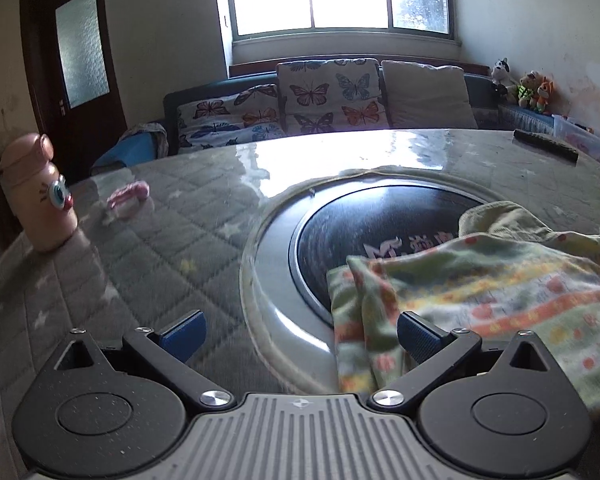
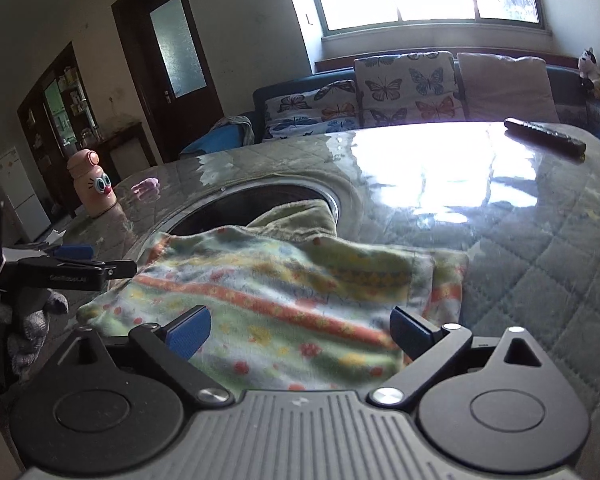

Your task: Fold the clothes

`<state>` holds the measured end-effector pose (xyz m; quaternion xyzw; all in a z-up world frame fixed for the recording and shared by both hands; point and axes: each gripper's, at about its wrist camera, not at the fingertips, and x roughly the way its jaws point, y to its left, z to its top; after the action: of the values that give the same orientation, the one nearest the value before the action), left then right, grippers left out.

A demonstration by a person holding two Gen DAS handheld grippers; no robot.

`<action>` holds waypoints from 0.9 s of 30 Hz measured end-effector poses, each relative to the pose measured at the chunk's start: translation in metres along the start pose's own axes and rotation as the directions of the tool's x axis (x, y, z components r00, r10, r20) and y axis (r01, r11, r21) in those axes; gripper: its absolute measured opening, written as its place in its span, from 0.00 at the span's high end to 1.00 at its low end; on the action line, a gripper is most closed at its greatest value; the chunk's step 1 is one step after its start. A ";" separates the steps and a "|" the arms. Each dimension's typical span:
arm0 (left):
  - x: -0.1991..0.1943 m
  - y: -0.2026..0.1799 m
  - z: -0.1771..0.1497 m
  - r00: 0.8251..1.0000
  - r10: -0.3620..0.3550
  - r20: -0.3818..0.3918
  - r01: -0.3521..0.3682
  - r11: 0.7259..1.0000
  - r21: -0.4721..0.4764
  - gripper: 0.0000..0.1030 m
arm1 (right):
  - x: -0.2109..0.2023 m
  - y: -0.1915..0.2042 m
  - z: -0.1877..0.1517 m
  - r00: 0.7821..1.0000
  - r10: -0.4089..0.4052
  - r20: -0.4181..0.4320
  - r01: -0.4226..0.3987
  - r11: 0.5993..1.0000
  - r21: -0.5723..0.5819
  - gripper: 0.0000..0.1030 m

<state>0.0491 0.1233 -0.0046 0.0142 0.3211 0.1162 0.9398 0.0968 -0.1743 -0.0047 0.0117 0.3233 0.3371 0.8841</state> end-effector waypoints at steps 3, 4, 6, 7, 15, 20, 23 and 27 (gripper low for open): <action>0.014 -0.003 0.010 1.000 0.010 -0.004 -0.010 1.000 0.022 0.00 | 0.009 -0.004 0.010 1.000 -0.001 0.004 0.001 1.000 -0.001 0.04; 0.019 -0.004 0.012 1.000 0.013 -0.008 -0.013 1.000 0.027 0.00 | 0.011 -0.005 0.013 1.000 0.001 0.005 -0.001 1.000 0.001 0.04; 0.026 -0.005 0.015 1.000 0.019 -0.014 -0.019 0.999 0.032 0.00 | 0.018 -0.010 0.018 1.000 0.002 -0.001 -0.002 1.000 0.012 0.04; 0.029 -0.005 0.015 1.000 0.023 -0.016 -0.022 0.999 0.032 0.00 | 0.022 -0.014 0.019 1.000 0.004 -0.008 -0.004 1.000 0.020 0.04; 0.038 -0.001 0.013 0.999 0.037 -0.030 -0.037 0.999 0.017 0.00 | 0.034 -0.031 0.018 0.999 -0.005 -0.039 0.007 0.999 0.049 0.04; 0.037 -0.005 0.018 0.999 0.045 -0.014 -0.044 0.999 0.028 0.00 | 0.037 -0.020 0.030 1.000 0.001 -0.029 0.000 1.000 0.015 0.04; 0.040 -0.003 0.019 0.999 0.051 -0.018 -0.050 0.998 0.026 0.00 | 0.042 -0.013 0.036 1.000 0.006 -0.030 -0.006 1.000 0.008 0.07; 0.042 -0.002 0.018 0.999 0.050 -0.020 -0.050 0.998 0.025 0.00 | 0.046 -0.001 0.041 0.998 0.054 -0.037 -0.055 0.998 -0.010 0.13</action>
<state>0.0930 0.1320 -0.0159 0.0326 0.3315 0.1359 0.9330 0.1468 -0.1392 0.0013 0.0097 0.3371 0.3629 0.8687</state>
